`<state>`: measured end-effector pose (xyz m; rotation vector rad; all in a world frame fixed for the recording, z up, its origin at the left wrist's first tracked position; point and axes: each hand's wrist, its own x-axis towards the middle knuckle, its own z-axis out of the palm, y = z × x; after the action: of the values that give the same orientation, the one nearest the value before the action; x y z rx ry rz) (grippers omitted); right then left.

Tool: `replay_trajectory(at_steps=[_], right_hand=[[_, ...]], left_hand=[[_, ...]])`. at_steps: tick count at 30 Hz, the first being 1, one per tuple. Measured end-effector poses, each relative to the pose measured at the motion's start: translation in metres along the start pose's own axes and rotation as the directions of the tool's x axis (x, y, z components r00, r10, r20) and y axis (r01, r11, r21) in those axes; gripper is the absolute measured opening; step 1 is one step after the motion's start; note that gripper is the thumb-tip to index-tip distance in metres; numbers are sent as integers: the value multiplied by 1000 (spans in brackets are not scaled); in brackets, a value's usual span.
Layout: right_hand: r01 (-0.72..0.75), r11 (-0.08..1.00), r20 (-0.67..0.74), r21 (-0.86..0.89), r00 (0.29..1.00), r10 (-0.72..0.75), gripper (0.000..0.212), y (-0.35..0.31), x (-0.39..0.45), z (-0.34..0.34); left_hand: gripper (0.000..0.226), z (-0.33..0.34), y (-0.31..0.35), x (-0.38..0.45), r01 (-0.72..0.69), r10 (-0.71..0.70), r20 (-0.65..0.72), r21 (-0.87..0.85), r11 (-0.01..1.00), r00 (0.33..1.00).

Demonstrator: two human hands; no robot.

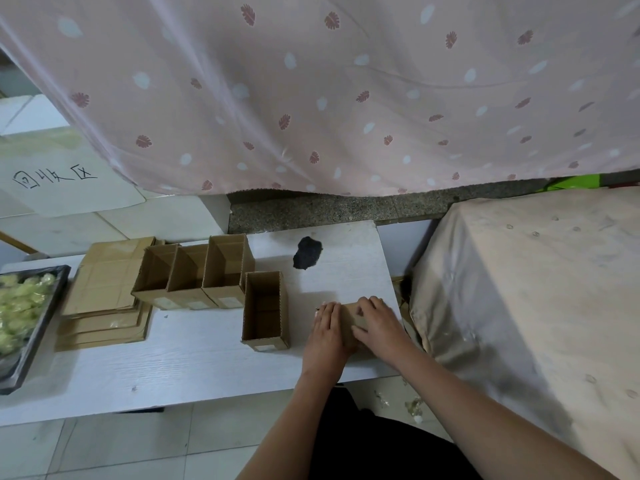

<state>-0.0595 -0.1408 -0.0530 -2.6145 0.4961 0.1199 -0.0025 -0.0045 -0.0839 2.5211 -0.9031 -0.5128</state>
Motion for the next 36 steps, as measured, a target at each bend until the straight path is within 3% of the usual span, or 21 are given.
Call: replay_trajectory(at_steps=[3,6,14,18,29,32,36], right_hand=[[-126,992,-78,33,989,128,41,16,-7,-5],[-242,948,-11,207,968,250,55,23,-10,-7],[-261,950,49,170,965,256,76,10,-8,1],[-271,950,54,156,962,266,73,9,-7,-1],[-280,960,42,1,959,280,67,0,-6,1],[-289,954,24,83,957,288,62,5,-5,-3],[-282,953,106,109,957,271,83,6,-11,-1]], left_hand=[[98,2,2,-1,17,-17,3,-5,1000,1000],[99,3,3,-2,27,-27,-2,5,1000,1000],[90,2,10,-1,-34,25,59,147,989,998],[82,8,19,0,-136,103,148,234,963,984],[72,18,19,-4,-104,67,124,327,939,990],[74,17,20,-2,-99,58,134,330,939,989],[72,17,19,0,-95,57,126,315,944,990]])
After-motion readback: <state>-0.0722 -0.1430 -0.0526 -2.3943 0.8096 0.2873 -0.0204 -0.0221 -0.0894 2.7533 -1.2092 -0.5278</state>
